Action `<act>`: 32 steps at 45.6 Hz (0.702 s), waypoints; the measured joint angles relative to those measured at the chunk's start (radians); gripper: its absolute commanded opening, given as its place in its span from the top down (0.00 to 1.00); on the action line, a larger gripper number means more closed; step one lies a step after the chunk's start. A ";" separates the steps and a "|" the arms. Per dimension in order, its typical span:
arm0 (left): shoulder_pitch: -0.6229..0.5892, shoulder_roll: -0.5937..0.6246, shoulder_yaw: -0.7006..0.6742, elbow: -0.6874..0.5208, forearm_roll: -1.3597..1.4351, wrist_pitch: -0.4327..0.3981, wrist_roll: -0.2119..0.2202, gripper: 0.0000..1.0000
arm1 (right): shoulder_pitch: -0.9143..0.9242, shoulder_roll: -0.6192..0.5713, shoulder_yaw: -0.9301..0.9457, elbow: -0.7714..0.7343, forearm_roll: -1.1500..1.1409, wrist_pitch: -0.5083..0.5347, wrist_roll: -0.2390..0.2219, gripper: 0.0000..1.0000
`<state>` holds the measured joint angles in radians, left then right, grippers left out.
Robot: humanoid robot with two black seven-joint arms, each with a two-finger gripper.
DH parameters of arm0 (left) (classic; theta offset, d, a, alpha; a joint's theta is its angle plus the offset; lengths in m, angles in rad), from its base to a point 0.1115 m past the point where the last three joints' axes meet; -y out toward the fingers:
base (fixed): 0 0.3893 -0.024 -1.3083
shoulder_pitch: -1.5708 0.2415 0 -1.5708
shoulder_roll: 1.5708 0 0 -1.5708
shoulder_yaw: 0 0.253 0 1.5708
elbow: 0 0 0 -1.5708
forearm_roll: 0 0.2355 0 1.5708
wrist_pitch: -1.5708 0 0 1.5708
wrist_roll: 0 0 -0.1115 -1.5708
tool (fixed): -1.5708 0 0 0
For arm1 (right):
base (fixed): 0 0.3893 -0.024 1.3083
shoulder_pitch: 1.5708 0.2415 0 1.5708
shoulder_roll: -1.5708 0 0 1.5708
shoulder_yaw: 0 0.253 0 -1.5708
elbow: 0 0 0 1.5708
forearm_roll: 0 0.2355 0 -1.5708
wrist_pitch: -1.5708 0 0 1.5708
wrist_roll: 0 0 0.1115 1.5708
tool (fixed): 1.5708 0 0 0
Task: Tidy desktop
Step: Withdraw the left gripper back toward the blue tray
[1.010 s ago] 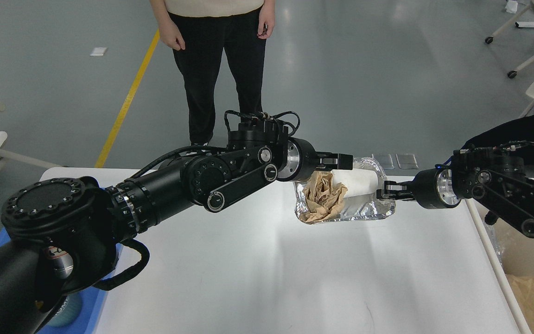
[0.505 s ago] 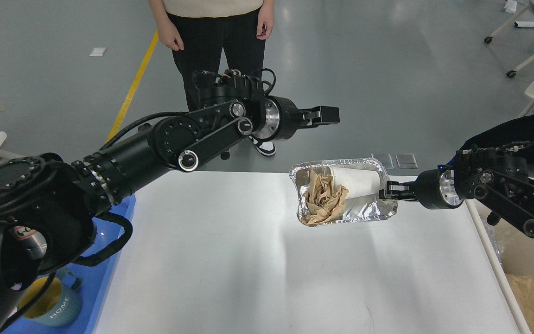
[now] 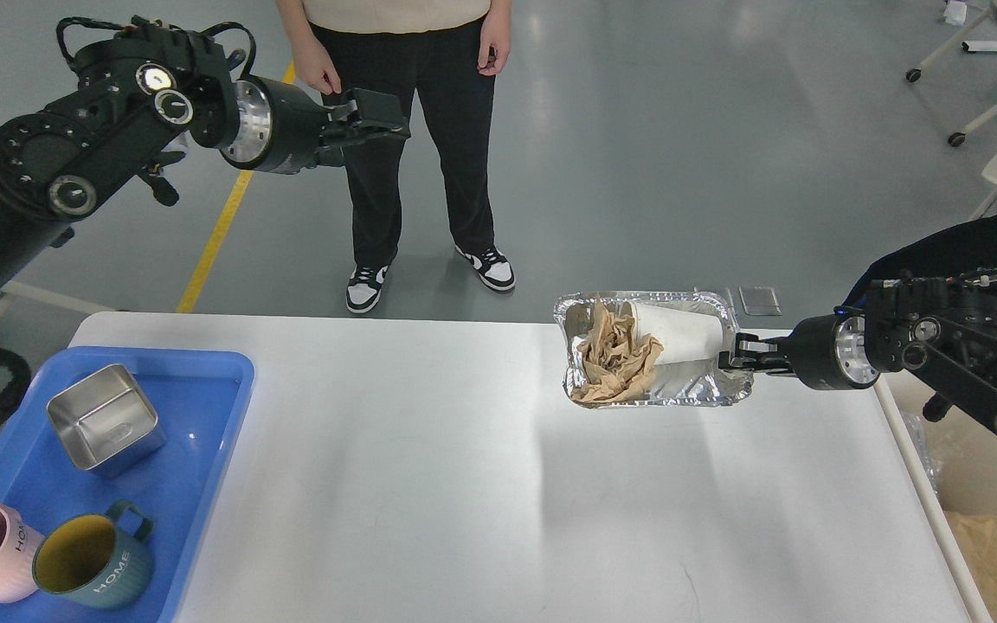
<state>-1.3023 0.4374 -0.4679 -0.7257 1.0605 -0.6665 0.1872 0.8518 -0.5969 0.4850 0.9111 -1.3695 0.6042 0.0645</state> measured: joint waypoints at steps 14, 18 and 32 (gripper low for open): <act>0.211 0.042 -0.030 0.272 -0.203 0.142 -0.419 0.03 | 0.000 -0.005 0.000 0.006 0.004 -0.002 0.000 1.00; 0.252 -0.024 -0.031 0.377 -0.402 0.121 -0.459 0.03 | -0.002 -0.006 0.001 0.005 0.004 -0.003 0.000 1.00; 0.407 -0.260 -0.151 0.560 -0.992 -0.061 -0.336 0.03 | -0.022 -0.023 0.029 0.001 0.014 -0.005 0.000 1.00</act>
<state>-0.8954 0.1775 -0.6189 -0.1653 0.0685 -0.7272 -0.1485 0.8300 -0.6203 0.5139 0.9125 -1.3550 0.5997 0.0649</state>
